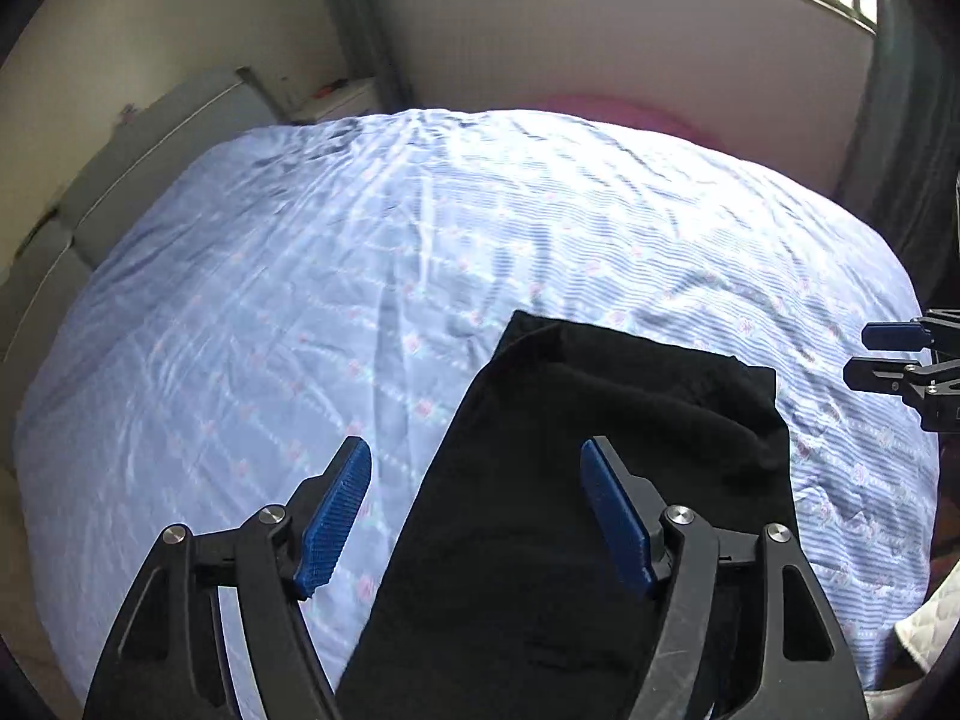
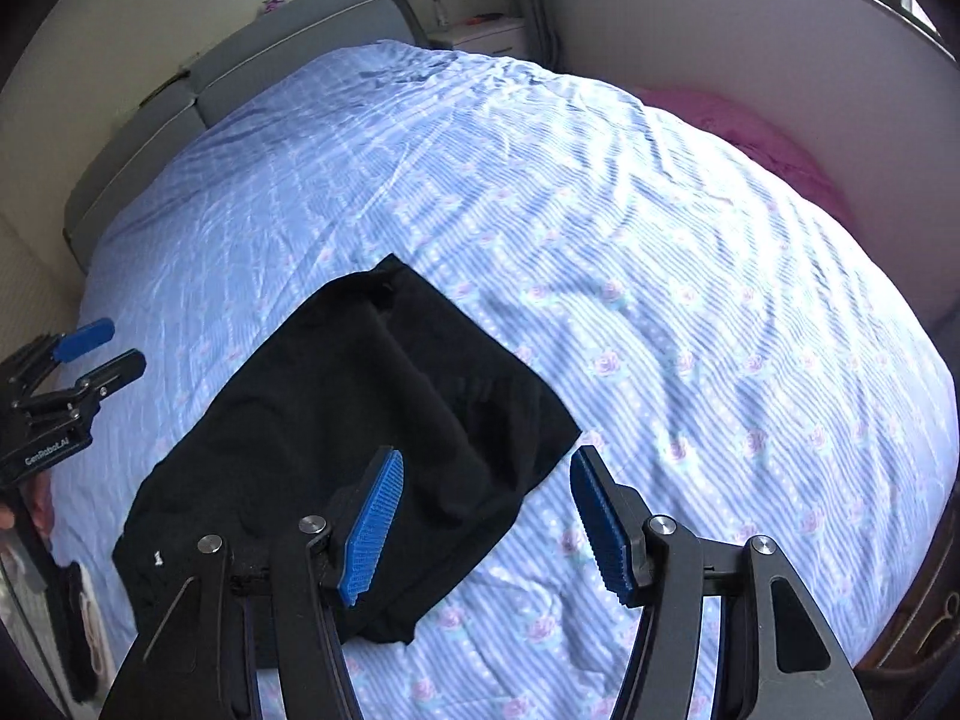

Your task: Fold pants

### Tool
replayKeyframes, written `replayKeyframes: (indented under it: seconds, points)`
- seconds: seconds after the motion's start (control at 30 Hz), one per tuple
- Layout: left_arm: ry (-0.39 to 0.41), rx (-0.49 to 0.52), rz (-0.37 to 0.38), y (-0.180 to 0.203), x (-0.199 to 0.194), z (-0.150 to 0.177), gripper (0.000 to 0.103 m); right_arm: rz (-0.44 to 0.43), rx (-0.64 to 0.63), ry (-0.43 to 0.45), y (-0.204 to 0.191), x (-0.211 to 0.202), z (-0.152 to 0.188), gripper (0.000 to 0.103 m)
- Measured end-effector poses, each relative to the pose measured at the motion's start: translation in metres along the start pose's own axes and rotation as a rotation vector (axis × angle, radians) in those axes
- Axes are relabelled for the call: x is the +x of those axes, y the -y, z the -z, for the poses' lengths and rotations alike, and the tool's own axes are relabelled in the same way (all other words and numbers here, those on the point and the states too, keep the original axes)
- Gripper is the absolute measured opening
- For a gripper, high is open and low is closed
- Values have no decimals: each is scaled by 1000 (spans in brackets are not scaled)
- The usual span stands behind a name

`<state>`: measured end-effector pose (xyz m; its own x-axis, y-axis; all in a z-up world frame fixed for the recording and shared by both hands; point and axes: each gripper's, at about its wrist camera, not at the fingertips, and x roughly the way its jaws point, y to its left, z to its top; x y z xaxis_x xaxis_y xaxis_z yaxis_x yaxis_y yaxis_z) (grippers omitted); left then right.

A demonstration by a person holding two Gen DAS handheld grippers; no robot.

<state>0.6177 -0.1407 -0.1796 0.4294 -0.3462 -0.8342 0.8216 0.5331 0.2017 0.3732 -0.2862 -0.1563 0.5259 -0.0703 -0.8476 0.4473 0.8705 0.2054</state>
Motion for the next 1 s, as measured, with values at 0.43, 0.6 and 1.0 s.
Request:
replayKeyframes:
  seconds: [0.43, 0.6, 1.0]
  points:
    - [-321, 329, 118, 45, 159, -65, 72, -147, 183, -135, 54, 102, -19, 47]
    - [-387, 276, 153, 41, 184, -64, 71, -181, 215, -176, 60, 125, -17, 47]
    - [-423, 204, 146, 28, 191, -63, 10, -202, 163, -213, 48, 158, -24, 25]
